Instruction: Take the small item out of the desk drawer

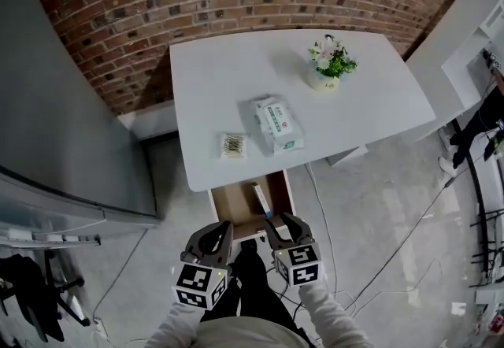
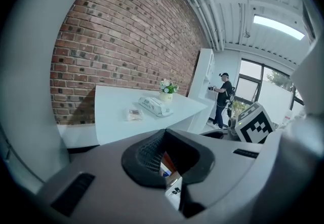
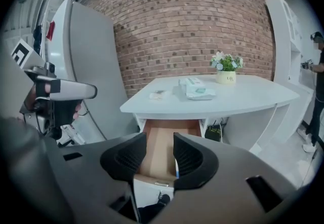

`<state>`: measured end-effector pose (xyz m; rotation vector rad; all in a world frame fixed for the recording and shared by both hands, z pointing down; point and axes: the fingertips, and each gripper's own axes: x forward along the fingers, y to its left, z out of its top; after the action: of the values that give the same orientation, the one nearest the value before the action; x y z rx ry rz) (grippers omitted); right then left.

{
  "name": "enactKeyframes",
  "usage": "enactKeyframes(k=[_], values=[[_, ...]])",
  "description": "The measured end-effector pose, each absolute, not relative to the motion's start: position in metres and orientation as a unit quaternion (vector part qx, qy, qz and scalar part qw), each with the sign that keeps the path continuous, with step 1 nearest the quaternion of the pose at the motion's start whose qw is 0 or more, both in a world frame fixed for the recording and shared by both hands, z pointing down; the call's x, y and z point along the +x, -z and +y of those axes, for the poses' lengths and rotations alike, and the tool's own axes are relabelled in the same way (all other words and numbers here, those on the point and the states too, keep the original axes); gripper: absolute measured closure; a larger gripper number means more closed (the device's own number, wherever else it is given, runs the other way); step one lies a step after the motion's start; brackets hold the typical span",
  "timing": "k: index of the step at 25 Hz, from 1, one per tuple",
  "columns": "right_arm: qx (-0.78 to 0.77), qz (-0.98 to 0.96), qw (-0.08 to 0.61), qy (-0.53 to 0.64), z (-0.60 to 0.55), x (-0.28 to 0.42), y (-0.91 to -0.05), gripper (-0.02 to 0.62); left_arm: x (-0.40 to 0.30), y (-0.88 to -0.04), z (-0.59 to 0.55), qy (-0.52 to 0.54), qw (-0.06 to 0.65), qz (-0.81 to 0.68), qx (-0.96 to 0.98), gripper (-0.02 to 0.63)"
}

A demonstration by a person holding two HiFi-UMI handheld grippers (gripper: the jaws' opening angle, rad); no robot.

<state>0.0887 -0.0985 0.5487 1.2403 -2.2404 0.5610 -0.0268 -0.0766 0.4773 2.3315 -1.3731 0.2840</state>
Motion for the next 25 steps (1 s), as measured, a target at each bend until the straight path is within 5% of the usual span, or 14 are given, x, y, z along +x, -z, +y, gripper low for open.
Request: enactKeyframes(k=[25], values=[[0.363, -0.796, 0.408, -0.261, -0.177, 0.079, -0.696, 0.374, -0.023, -0.542, -0.138, -0.141, 0.274, -0.537, 0.785, 0.589]])
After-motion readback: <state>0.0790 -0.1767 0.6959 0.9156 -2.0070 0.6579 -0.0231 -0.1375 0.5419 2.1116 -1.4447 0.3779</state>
